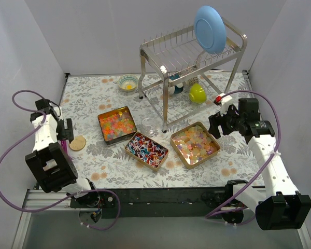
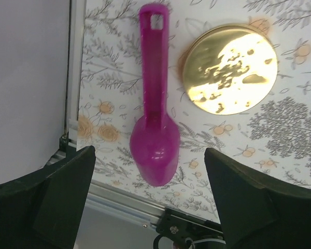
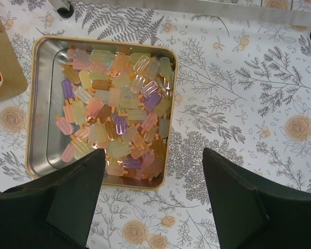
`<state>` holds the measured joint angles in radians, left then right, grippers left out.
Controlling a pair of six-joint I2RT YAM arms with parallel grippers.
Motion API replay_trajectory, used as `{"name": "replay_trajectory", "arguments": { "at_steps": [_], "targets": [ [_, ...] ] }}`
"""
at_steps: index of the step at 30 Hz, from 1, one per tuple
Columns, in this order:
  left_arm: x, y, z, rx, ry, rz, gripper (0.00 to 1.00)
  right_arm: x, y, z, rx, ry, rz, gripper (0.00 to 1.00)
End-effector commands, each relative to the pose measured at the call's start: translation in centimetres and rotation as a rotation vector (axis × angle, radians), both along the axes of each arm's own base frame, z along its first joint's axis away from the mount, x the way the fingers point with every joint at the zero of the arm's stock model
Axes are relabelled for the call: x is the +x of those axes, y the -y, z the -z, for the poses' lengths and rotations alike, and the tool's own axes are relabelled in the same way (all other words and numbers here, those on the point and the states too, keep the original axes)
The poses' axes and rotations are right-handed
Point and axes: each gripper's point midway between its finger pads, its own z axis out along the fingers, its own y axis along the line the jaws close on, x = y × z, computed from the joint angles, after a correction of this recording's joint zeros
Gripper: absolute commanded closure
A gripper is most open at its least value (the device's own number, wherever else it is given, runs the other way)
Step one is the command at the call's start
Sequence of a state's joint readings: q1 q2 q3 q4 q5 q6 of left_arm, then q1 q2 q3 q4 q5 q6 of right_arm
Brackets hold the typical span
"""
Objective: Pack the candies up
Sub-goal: Pick up the spatula from the corner of the board.
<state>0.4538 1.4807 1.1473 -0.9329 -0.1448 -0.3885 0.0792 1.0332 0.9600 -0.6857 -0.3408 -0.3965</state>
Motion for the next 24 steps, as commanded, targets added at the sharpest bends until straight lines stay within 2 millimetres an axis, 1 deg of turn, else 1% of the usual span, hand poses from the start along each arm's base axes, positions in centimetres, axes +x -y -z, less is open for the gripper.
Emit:
{"name": "replay_trajectory", "arguments": {
  "at_steps": [1, 3, 4, 6, 10, 11, 13, 14, 16, 17, 18, 19, 20, 24],
  "targets": [
    [-4.5, -0.8, -0.2, 0.006, -0.062, -0.064, 0.13, 0.8, -0.6, -2.5, 0.03, 0.062, -0.021, 0.17],
    [-4.9, -1.3, 0.5, 0.01, -0.054, -0.076, 0.12, 0.7, -0.6, -2.5, 0.035, 0.06, -0.018, 0.17],
    [-5.2, -1.3, 1.2, -0.004, -0.069, -0.077, 0.13, 0.5, -0.7, -2.4, 0.039, 0.052, -0.02, 0.17],
    [-5.1, -1.2, 1.7, -0.035, -0.071, -0.082, 0.14, 0.4, -0.9, -2.7, 0.044, 0.051, -0.025, 0.17],
    [-5.4, -0.3, 2.4, -0.074, -0.055, -0.072, 0.15, 0.4, -0.6, -3.2, 0.031, 0.06, -0.022, 0.17],
    [-5.8, 0.1, 3.3, -0.08, -0.059, -0.069, 0.16, 0.3, -0.5, -3.2, 0.028, 0.06, -0.019, 0.17],
    [-6.0, 0.3, 4.0, -0.082, -0.052, -0.07, 0.18, 0.2, -0.5, -3.4, 0.024, 0.064, -0.018, 0.17],
    [-6.3, 0.4, 4.6, -0.078, -0.046, -0.066, 0.19, 0.1, -0.4, -3.6, 0.023, 0.065, -0.016, 0.17],
    [-6.2, 0.6, 5.2, -0.077, -0.026, -0.057, 0.21, 0.0, -0.4, -3.9, 0.023, 0.074, -0.018, 0.17],
    [-5.6, 0.3, 5.1, -0.057, 0.013, -0.044, 0.23, -0.1, -0.4, -4.0, 0.021, 0.074, -0.017, 0.17],
    [-5.8, 0.6, 5.6, -0.06, 0.013, -0.038, 0.26, -0.1, -0.4, -4.2, 0.021, 0.077, -0.016, 0.17],
    [-5.6, 0.4, 5.7, -0.05, 0.028, -0.032, 0.28, -0.2, -0.4, -4.2, 0.023, 0.076, -0.016, 0.17],
    [-5.1, 0.0, 5.6, -0.025, 0.053, -0.028, 0.29, -0.2, -0.4, -4.2, 0.021, 0.073, -0.015, 0.17],
    [-5.0, -0.4, 5.8, 0.008, 0.085, -0.027, 0.32, -0.5, -0.3, -4.2, 0.018, 0.073, -0.012, 0.18]
  ]
}}
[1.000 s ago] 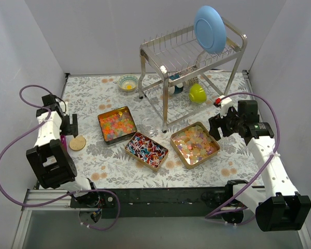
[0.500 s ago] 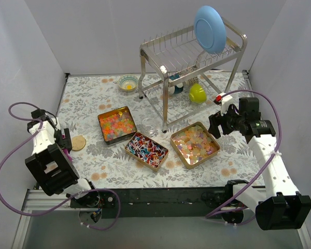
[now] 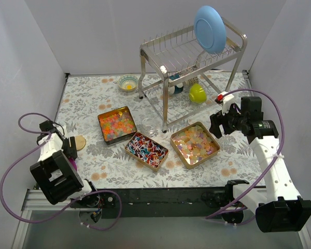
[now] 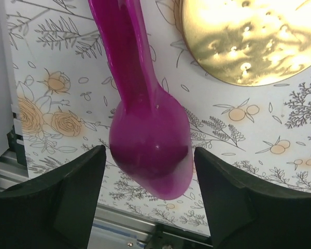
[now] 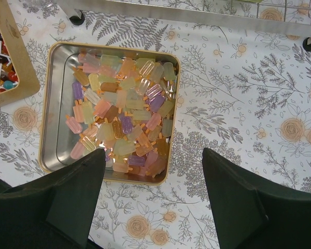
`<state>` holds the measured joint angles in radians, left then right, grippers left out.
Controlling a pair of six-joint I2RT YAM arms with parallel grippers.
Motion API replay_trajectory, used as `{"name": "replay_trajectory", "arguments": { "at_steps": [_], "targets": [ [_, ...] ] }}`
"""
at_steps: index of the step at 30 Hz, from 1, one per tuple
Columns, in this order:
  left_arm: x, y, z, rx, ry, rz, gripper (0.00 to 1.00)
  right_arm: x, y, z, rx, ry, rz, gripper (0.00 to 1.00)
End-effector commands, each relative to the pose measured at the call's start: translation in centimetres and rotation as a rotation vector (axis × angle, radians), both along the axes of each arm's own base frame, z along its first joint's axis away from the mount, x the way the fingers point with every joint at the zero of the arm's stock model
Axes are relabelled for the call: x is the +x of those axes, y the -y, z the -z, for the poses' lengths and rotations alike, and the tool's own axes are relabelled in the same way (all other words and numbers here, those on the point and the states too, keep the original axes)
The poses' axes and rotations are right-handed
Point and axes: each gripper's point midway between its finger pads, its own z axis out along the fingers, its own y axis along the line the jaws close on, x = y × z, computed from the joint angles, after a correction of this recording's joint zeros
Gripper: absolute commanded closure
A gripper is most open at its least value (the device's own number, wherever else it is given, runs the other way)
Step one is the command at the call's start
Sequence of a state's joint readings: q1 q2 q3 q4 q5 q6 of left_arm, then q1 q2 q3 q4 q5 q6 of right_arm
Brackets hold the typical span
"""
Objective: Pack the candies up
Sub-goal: Pick up the spatula from the corner of the board.
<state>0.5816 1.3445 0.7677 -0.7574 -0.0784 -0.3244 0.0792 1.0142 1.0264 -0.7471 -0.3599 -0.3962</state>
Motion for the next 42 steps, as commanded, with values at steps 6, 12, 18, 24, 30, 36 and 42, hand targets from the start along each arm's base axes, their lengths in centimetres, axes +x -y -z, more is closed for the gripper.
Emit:
{"name": "replay_trajectory", "arguments": {
  "at_steps": [6, 12, 18, 24, 30, 36, 42],
  "targets": [
    [1.9, -1.2, 0.3, 0.073, 0.134, -0.01, 0.36, -0.4, -0.1, -1.5, 0.017, 0.035, 0.008, 0.18],
    [0.4, -0.1, 1.4, 0.041, 0.091, -0.029, 0.38, -0.3, 0.1, -1.6, 0.002, 0.039, 0.013, 0.18],
    [-0.2, 1.0, 2.3, -0.01, 0.079, -0.029, 0.5, -0.1, -0.1, -1.2, 0.02, 0.028, 0.015, 0.18],
    [-0.7, 1.9, 2.7, -0.05, 0.065, -0.003, 0.69, 0.2, -0.2, -1.4, 0.025, 0.036, 0.013, 0.18],
    [4.0, 3.4, -3.2, -0.188, 0.225, 0.091, 0.85, 0.1, -0.3, -1.3, 0.025, 0.039, 0.007, 0.18],
    [6.2, 3.0, -6.8, -0.205, 0.288, 0.094, 0.91, 0.3, -0.3, -1.0, 0.031, 0.04, 0.005, 0.19],
    [6.3, 6.4, -7.6, -0.352, 0.337, 0.238, 0.91, 0.1, -0.5, -1.3, 0.036, 0.048, -0.001, 0.19]
  ]
}}
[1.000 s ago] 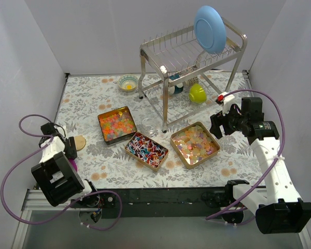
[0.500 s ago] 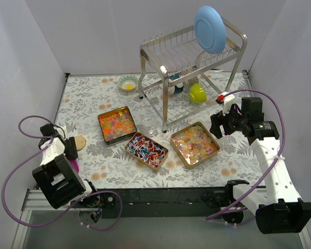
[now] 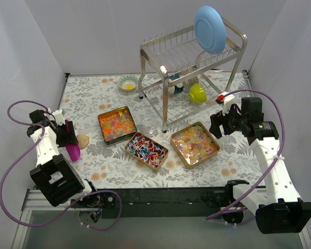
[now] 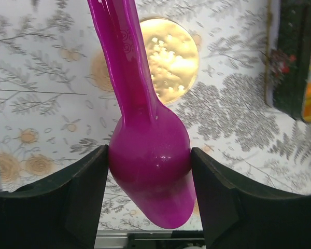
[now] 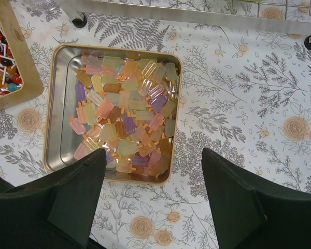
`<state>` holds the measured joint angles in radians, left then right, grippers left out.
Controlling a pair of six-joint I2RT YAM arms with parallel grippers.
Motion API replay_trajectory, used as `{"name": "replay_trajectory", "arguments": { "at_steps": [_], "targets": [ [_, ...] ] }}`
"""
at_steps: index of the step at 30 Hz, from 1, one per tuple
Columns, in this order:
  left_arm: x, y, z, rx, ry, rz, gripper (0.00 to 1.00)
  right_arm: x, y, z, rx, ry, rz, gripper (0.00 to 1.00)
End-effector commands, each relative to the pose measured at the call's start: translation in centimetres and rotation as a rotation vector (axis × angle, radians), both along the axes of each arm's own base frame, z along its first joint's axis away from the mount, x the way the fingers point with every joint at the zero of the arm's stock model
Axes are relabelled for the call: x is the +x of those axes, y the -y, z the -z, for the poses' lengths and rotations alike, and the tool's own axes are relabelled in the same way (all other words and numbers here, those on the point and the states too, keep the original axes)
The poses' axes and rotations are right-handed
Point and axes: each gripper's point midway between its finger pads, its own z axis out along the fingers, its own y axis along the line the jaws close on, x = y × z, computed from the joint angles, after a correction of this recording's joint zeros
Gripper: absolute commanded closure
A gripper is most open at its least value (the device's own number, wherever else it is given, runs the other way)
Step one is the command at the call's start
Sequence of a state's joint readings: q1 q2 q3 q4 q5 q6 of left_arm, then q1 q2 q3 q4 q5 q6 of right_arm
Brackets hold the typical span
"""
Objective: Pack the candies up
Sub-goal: Pick up the spatula from the corner of the board.
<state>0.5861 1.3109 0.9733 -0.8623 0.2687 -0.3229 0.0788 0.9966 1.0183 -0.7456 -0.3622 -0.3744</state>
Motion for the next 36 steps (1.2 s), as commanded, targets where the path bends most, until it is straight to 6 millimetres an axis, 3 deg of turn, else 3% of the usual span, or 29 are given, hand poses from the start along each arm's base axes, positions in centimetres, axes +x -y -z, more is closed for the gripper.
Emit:
{"name": "replay_trajectory", "arguments": {
  "at_steps": [1, 5, 11, 13, 14, 20, 26, 31, 36],
  "targets": [
    [-0.3, 6.1, -2.2, -0.254, 0.088, 0.218, 0.91, 0.3, -0.5, -1.3, 0.021, 0.052, -0.023, 0.18],
    [-0.4, 11.3, -6.2, -0.408, 0.273, 0.557, 0.92, -0.6, -1.8, -2.4, 0.044, 0.113, -0.15, 0.18],
    [0.4, 17.5, -9.8, -0.673, 0.28, 0.742, 0.98, -1.3, -4.0, -5.1, 0.091, 0.239, -0.319, 0.2],
    [0.5, 19.5, -10.9, -0.732, 0.279, 0.784, 1.0, -1.8, -5.1, -6.8, 0.09, 0.298, -0.395, 0.21],
    [-0.1, 21.4, -11.1, -0.749, 0.257, 0.857, 1.0, -1.9, -5.5, -7.4, 0.074, 0.332, -0.426, 0.21],
    [-3.8, 28.7, -12.6, -0.931, 0.144, 1.055, 1.0, -3.5, -9.9, -11.2, -0.046, 0.503, -0.652, 0.22],
    [-7.6, 32.7, -14.3, -1.078, 0.073, 1.189, 1.0, -4.0, -12.9, -13.7, -0.191, 0.675, -0.853, 0.25],
    [-9.2, 34.2, -14.6, -1.193, -0.018, 1.173, 1.0, -6.4, -16.6, -12.5, -0.388, 0.897, -1.13, 0.21],
    [-10.4, 34.7, -14.6, -1.213, -0.062, 1.19, 1.0, -8.7, -20.1, -10.6, -0.448, 1.015, -1.298, 0.18]
  ]
}}
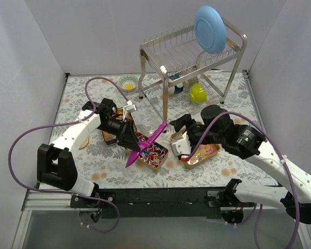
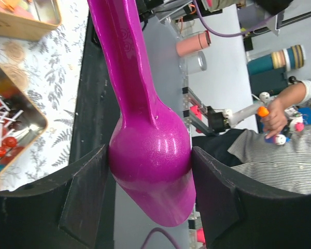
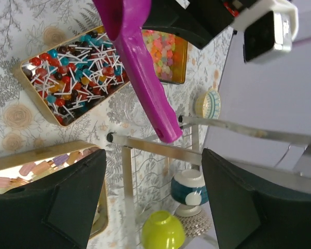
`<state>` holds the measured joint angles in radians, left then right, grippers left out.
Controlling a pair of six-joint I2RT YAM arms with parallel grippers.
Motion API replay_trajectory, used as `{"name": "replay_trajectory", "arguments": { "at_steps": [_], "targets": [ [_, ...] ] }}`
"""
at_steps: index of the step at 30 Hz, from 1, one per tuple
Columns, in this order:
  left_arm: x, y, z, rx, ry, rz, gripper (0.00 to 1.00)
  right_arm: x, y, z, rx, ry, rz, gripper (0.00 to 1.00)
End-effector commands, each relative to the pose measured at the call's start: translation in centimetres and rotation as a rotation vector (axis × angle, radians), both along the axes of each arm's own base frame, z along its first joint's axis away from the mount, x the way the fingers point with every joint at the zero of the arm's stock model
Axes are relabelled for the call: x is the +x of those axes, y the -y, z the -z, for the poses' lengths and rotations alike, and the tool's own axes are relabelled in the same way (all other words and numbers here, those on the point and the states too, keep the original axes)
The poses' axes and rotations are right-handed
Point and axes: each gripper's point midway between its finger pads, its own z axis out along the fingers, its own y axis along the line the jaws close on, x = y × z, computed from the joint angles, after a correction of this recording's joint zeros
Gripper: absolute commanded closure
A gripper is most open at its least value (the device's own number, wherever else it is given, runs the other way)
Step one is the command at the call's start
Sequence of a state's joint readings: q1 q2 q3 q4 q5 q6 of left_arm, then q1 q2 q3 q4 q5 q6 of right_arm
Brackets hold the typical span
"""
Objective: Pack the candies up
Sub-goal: Pick up the spatula from the corner of the board.
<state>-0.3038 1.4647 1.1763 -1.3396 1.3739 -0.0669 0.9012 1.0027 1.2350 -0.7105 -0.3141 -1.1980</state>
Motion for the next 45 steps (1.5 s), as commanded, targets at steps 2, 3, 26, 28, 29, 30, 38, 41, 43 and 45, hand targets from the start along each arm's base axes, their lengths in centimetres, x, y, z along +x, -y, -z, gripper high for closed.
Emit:
{"name": "replay_trajectory", "arguments": {
  "at_steps": [2, 3, 26, 28, 29, 30, 38, 41, 43, 45],
  "targets": [
    [-1.4, 0.8, -1.5, -0.058, -0.061, 0.031, 1.0, -0.5, -3.3, 0.8, -0.063, 0.212, -0.131, 0.18],
    [-1.5, 0.8, -1.6, -0.058, -0.06, 0.034, 1.0, -0.7, -3.7, 0.8, -0.063, 0.209, -0.139, 0.18],
    [-1.7, 1.3, -2.2, -0.101, -0.149, 0.04, 1.0, 0.5, -7.8, 2.3, 0.107, 0.427, -0.063, 0.44],
    [-1.6, 1.4, -2.5, -0.116, -0.169, 0.038, 1.0, 0.2, -7.4, 3.0, 0.11, 0.447, -0.071, 0.45],
    [-1.4, 1.5, -2.5, -0.121, -0.182, 0.037, 1.0, 0.1, -7.7, 1.9, 0.155, 0.48, -0.07, 0.46],
    [-1.4, 1.5, -2.6, -0.128, -0.186, 0.037, 1.0, 0.1, -7.6, 1.9, 0.158, 0.483, -0.07, 0.46],
    [-0.4, 1.9, -3.1, -0.162, -0.252, 0.035, 1.0, -0.4, -8.1, 1.2, 0.208, 0.487, -0.075, 0.61],
    [-0.1, 2.1, -3.3, -0.174, -0.258, 0.035, 1.0, -0.3, -8.1, 2.2, 0.183, 0.482, -0.078, 0.62],
    [-0.1, 2.1, -3.2, -0.174, -0.267, 0.035, 1.0, -0.3, -8.0, 2.1, 0.194, 0.486, -0.074, 0.62],
    [-0.1, 2.1, -3.1, -0.175, -0.279, 0.034, 1.0, -0.3, -8.1, 2.3, 0.199, 0.486, -0.074, 0.6]
  ]
}}
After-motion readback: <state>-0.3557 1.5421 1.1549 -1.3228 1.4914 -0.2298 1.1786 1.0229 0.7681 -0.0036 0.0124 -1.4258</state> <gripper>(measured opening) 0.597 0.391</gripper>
